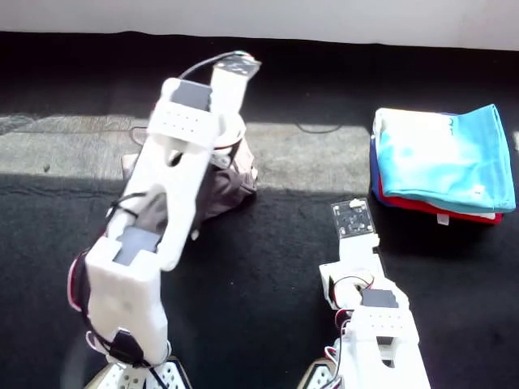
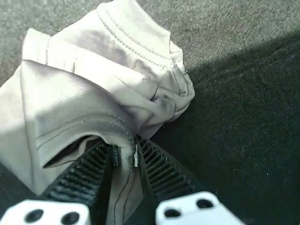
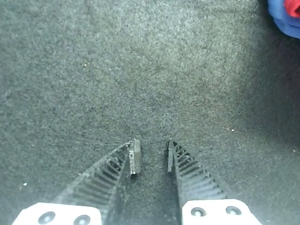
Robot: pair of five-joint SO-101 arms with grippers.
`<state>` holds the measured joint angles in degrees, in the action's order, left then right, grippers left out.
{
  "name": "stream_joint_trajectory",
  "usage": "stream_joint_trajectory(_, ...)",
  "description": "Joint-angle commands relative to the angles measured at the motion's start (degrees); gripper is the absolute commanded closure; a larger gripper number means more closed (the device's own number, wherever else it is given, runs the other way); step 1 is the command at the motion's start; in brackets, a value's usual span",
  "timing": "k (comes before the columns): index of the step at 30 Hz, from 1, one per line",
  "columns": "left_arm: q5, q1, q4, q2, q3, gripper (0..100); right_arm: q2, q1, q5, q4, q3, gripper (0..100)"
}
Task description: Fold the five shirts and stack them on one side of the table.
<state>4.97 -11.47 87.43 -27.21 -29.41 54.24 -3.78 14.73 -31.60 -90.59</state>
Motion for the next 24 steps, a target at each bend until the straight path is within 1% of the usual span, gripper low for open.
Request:
stream_joint_trajectory(1,-0.18,-1.98,-0.7,-3.91,-7.25,99,0.13,0.04,0.26,1.71,-0.66,88.6)
stream_joint_trajectory(6,-0.44,-2.15,-0.7,-9.98,-15.52,99,0.13,0.04,0.26,1.8,-0.66,88.6)
stream_joint_trajectory(9,-2.29,-2.15,-0.7,-11.91,-18.33,97,0.13,0.04,0.26,1.8,-0.66,88.6)
stream_joint_trajectory(14,-2.55,-1.36,-0.7,-12.79,-21.76,82,0.13,0.04,0.26,1.8,-0.66,88.6)
stream_joint_trajectory(16,-2.55,-0.22,0.09,-12.09,-23.52,78,0.13,0.04,0.26,1.8,-0.66,88.6)
stream_joint_trajectory(21,-2.55,5.49,6.68,-11.21,-27.21,81,0.13,0.04,0.26,1.89,-0.66,88.6)
stream_joint_trajectory(23,-2.29,7.34,10.11,-11.38,-27.12,88,0.13,0.04,0.26,1.89,-0.66,88.6)
stream_joint_trajectory(24,-2.29,8.04,10.99,-11.56,-26.51,94,0.13,0.04,0.26,1.89,-0.66,88.6)
